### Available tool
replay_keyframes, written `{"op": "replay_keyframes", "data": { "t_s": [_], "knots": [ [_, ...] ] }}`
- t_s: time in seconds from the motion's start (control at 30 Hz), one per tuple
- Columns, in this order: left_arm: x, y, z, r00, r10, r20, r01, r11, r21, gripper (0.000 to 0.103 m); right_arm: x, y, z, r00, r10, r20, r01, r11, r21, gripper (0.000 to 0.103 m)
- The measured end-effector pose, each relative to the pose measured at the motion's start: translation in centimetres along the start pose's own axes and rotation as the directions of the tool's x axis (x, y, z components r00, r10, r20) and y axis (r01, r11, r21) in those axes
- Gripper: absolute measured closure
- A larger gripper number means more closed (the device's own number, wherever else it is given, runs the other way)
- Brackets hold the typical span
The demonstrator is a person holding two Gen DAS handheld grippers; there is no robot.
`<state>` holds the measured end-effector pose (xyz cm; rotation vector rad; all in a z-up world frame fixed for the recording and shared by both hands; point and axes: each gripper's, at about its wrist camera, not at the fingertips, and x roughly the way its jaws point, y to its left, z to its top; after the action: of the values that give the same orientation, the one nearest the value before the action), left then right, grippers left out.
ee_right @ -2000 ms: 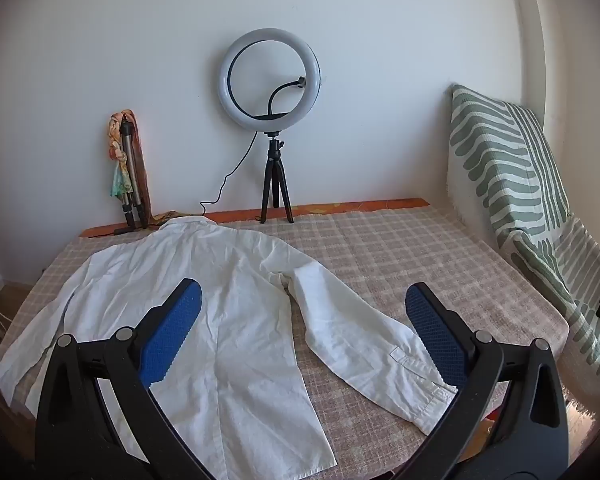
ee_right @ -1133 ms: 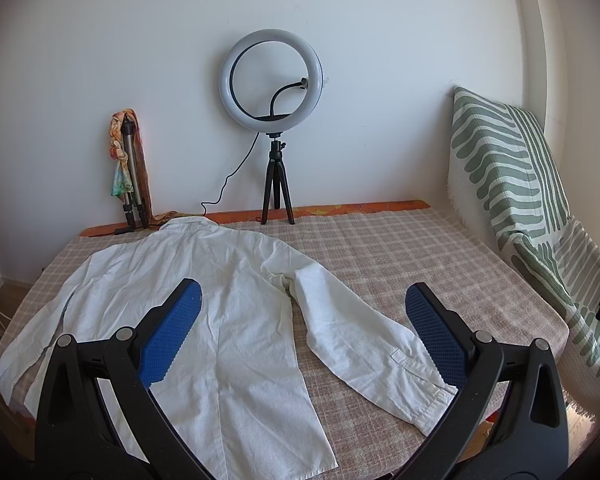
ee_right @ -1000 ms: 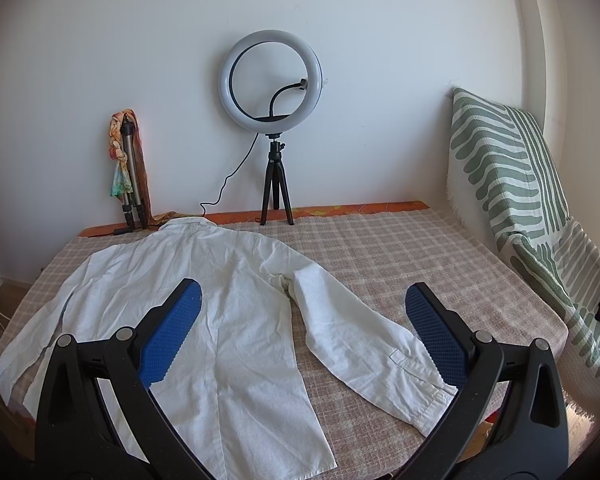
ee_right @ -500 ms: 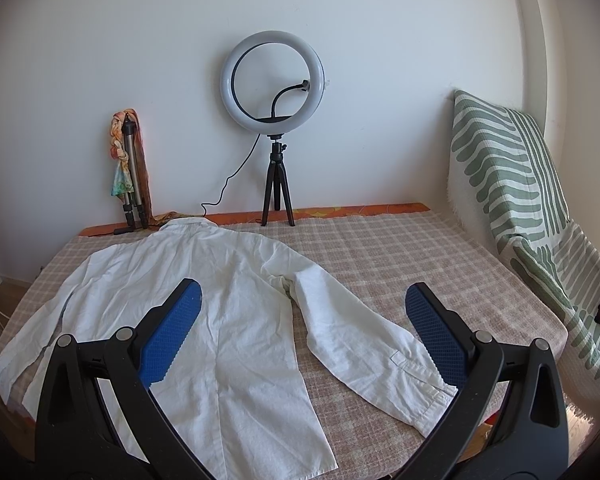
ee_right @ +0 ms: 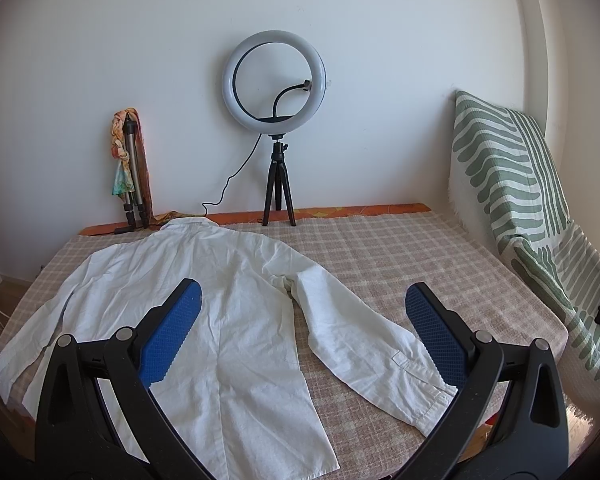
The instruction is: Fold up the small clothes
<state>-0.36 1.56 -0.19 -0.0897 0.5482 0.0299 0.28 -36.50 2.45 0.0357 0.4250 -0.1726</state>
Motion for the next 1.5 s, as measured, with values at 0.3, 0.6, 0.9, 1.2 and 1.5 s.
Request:
{"op": "replay_keyframes", "data": {
  "t_s": [0.3, 0.6, 0.9, 1.2, 1.5],
  "knots": [
    [0.3, 0.5, -0.1, 1.000, 0.002, -0.010, -0.002, 1.000, -0.010, 0.000, 0.0, 0.0, 0.0, 1.000, -0.002, 0.000, 0.002, 1.000, 0.000, 0.000],
    [0.3, 1.1, 0.0, 1.000, 0.013, -0.009, -0.013, 1.000, -0.025, 0.000, 0.2, 0.4, 0.0, 1.000, 0.002, 0.004, -0.002, 1.000, -0.010, 0.000],
    [1.0, 2.7, -0.3, 1.000, -0.015, -0.018, 0.014, 0.999, -0.041, 0.000, 0.7, 2.0, 0.1, 1.000, 0.015, 0.017, -0.014, 0.999, -0.029, 0.000],
    [1.9, 5.5, -0.7, 0.998, -0.025, -0.061, 0.022, 0.999, -0.049, 0.001, 1.2, 5.0, 0.4, 0.999, 0.043, 0.027, -0.041, 0.996, -0.081, 0.000],
    [4.0, 11.0, -2.2, 0.985, -0.020, -0.170, 0.002, 0.994, -0.106, 0.010, 3.0, 9.0, 0.2, 0.993, 0.118, -0.025, -0.120, 0.985, -0.121, 0.000]
  ]
}}
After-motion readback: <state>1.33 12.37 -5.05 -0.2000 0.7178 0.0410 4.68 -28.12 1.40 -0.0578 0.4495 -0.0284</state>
